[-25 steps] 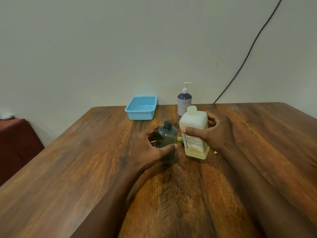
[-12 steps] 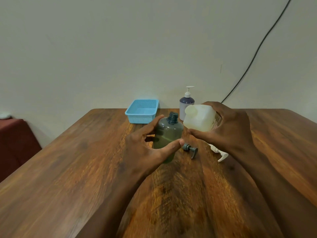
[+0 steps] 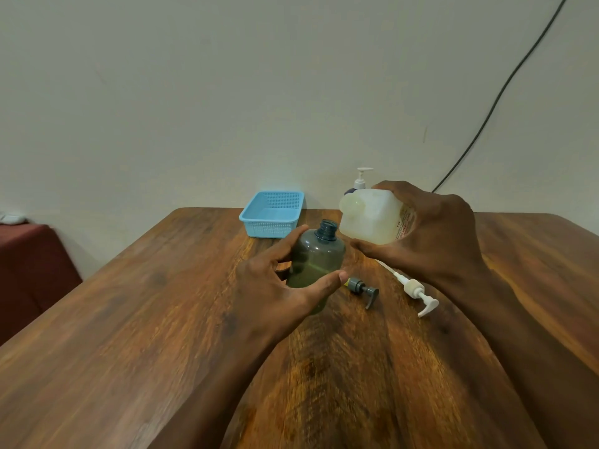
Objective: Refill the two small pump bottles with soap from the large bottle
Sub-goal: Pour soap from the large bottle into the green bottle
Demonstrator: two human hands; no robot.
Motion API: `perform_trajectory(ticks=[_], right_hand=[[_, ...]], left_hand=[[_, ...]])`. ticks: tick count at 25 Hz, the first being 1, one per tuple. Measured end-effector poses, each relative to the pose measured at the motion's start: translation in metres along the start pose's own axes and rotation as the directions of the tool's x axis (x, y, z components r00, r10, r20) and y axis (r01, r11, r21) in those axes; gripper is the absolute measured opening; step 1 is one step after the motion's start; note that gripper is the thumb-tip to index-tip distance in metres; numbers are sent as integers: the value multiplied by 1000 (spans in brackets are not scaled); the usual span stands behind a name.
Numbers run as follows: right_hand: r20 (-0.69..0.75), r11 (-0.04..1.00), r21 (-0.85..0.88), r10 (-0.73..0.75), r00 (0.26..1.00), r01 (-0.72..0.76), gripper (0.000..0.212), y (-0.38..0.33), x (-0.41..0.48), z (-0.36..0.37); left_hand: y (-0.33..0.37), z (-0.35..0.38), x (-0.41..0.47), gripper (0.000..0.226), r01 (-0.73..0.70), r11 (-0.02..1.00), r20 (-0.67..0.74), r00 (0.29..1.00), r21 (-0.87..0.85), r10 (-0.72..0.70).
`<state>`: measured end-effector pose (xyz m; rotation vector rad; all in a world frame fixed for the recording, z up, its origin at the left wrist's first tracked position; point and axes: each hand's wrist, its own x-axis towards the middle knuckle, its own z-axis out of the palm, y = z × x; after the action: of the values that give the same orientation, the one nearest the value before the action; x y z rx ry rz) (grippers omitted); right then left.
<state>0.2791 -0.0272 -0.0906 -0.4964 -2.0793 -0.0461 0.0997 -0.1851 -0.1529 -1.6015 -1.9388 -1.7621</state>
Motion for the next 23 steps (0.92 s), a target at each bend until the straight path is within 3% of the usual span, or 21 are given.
perform_trajectory(ticks=[18, 23], right_hand=[[12, 991, -102, -86, 996, 87, 80, 0, 2, 3], [0, 991, -97, -91, 996, 91, 79, 3, 7, 3]], left_hand=[[-4, 4, 1, 92, 0, 1000, -16, 1000, -11, 0], [-1, 6, 3, 81, -18, 1000, -24, 1000, -13, 18]])
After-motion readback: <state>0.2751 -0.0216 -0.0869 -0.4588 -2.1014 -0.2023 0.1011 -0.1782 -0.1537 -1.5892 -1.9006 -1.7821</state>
